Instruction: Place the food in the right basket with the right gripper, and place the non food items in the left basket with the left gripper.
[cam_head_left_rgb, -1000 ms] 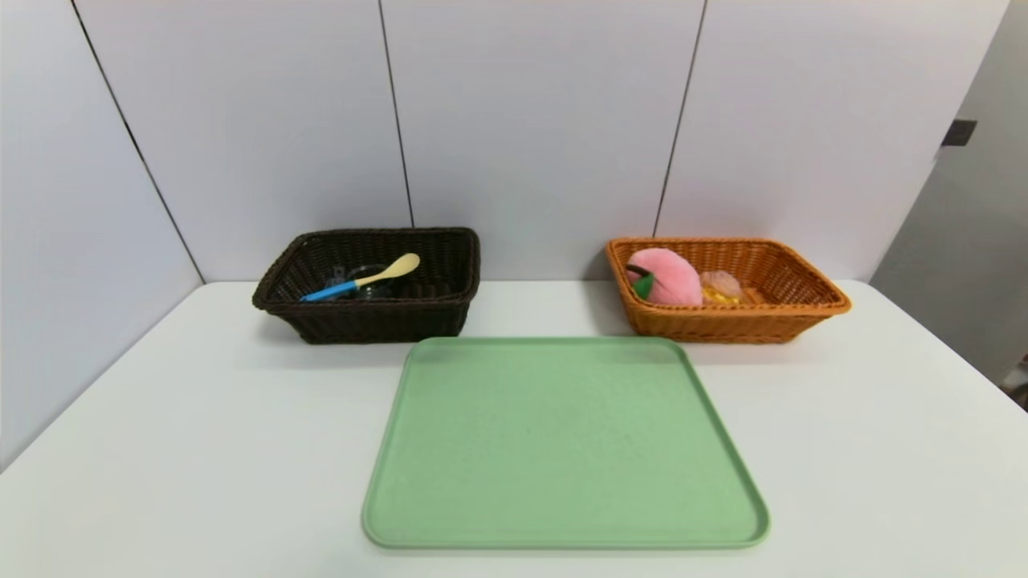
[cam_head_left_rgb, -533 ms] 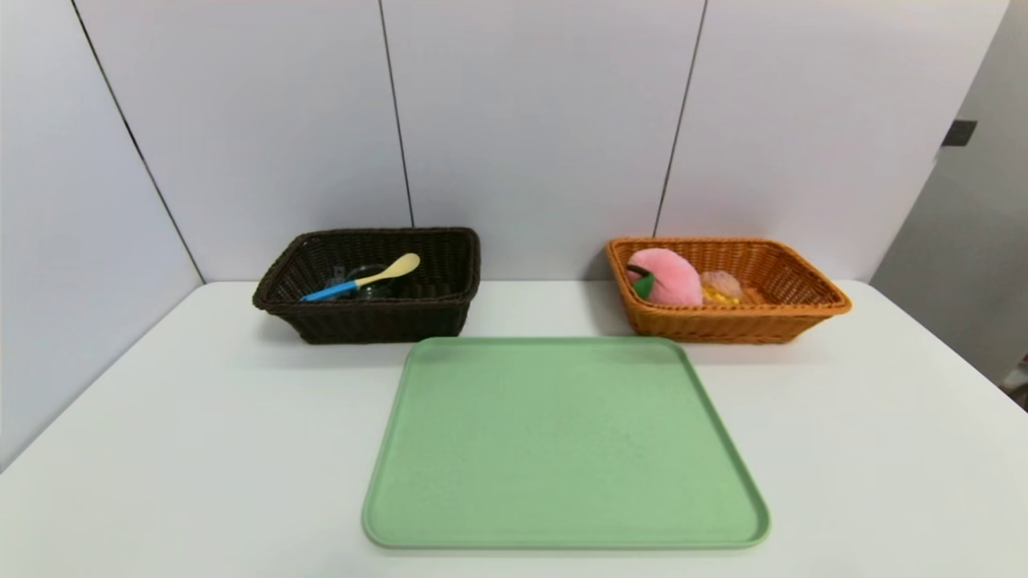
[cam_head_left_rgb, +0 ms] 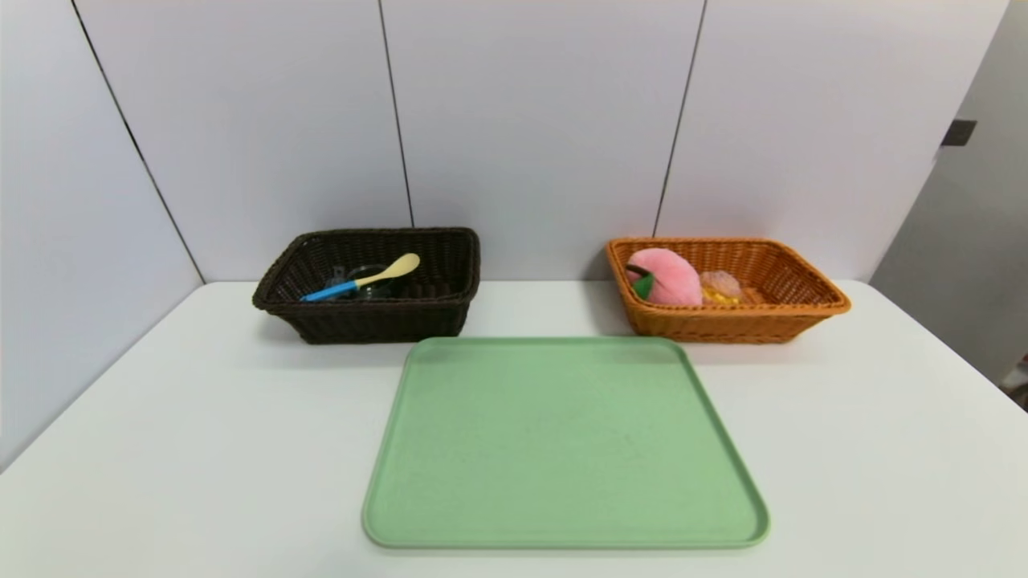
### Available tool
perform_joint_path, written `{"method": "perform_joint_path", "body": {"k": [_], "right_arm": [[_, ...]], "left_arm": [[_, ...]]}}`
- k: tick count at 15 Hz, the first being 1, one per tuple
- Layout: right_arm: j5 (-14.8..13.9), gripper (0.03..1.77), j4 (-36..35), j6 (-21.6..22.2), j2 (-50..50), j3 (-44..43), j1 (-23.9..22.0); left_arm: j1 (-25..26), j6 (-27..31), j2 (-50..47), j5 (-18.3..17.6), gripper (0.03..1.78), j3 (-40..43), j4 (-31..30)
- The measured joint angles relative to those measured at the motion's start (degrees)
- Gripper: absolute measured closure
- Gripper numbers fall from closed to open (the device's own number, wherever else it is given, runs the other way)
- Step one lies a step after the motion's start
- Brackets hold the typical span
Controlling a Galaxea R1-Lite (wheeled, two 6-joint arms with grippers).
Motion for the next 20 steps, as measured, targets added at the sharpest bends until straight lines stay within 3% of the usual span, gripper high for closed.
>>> {"method": "perform_joint_path", "body": {"k": [2,4,6,9,10,15,20], "right_arm": [[1.08,0.1,-2.46,-1.27,-1.27,5.62,-0.06],[4.05,0.1,-3.54,-2.56,-1.88,9.48,-0.09],[5.51,0.1,-1.15,-2.11,-2.13,10.42,-0.12],[5.34,0.1,-0.96,-0.9,-2.28,10.73,-0.09],[5.34,0.1,-0.94,-0.82,-2.3,10.75,-0.09],[5.29,0.1,-0.88,-0.6,-2.3,10.78,-0.09],[4.99,0.1,-0.9,-0.55,-2.3,10.8,-0.09]], "left_arm": [[0.0,-0.05,0.0,0.02,0.12,7.18,-10.5],[0.0,-0.15,0.0,-0.74,0.12,14.86,-23.24],[0.0,-2.32,0.0,-3.8,0.12,18.2,-32.57],[-0.02,-7.53,0.0,-10.69,0.12,19.31,-26.06],[0.0,-8.19,0.0,-11.09,0.12,19.31,-24.64],[0.0,-17.05,0.0,-8.11,0.12,19.47,-24.86],[0.0,-17.27,0.02,-8.02,0.12,19.49,-25.56]]}}
